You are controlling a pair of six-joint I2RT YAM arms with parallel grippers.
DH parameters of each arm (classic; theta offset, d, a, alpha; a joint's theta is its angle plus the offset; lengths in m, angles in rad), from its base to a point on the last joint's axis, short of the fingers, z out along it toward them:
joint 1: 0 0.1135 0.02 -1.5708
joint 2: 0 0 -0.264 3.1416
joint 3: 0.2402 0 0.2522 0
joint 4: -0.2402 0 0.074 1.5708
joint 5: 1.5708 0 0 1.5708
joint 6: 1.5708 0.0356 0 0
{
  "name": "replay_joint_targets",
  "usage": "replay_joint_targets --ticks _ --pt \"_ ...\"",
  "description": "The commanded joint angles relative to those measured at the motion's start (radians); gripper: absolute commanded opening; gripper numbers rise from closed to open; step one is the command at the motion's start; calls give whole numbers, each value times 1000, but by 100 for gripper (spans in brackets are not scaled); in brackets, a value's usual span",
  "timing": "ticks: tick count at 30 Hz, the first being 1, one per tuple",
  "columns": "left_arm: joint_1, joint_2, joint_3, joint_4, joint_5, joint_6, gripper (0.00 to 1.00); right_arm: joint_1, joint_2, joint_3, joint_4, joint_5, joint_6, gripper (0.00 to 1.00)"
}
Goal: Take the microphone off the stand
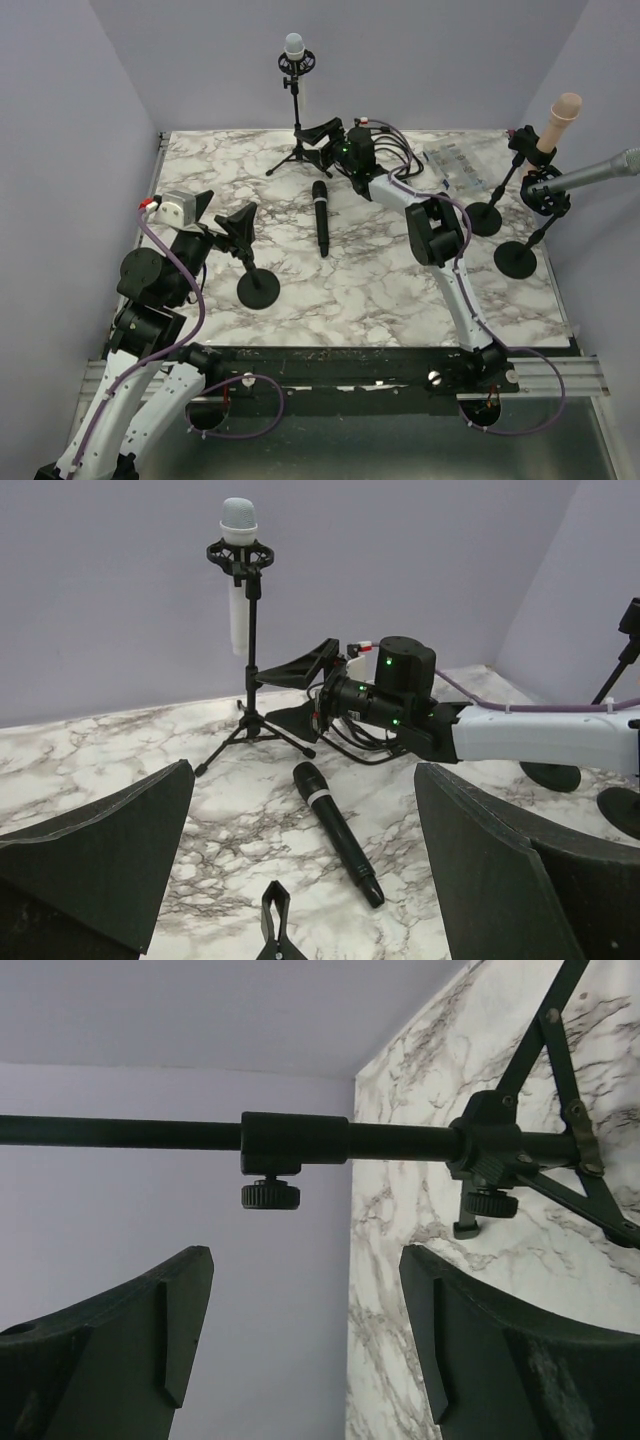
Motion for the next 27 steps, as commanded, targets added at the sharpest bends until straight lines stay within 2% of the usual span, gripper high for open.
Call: replay_joint_targets --ticks 1,10,14,22,27 --pt "7 -8 1 11 34 -18 95 4 45 59 172 -47 153 81" --pt "12 -10 1 10 31 -18 95 4 169 191 208 -41 290 68" --pt "13 -7 0 11 29 -18 95 4 171 181 225 -30 305 58" --pt "13 -1 -2 13 35 -24 95 3 207 228 203 -14 310 52" --pt "14 -1 -2 13 36 -24 95 3 229 253 192 -3 311 43"
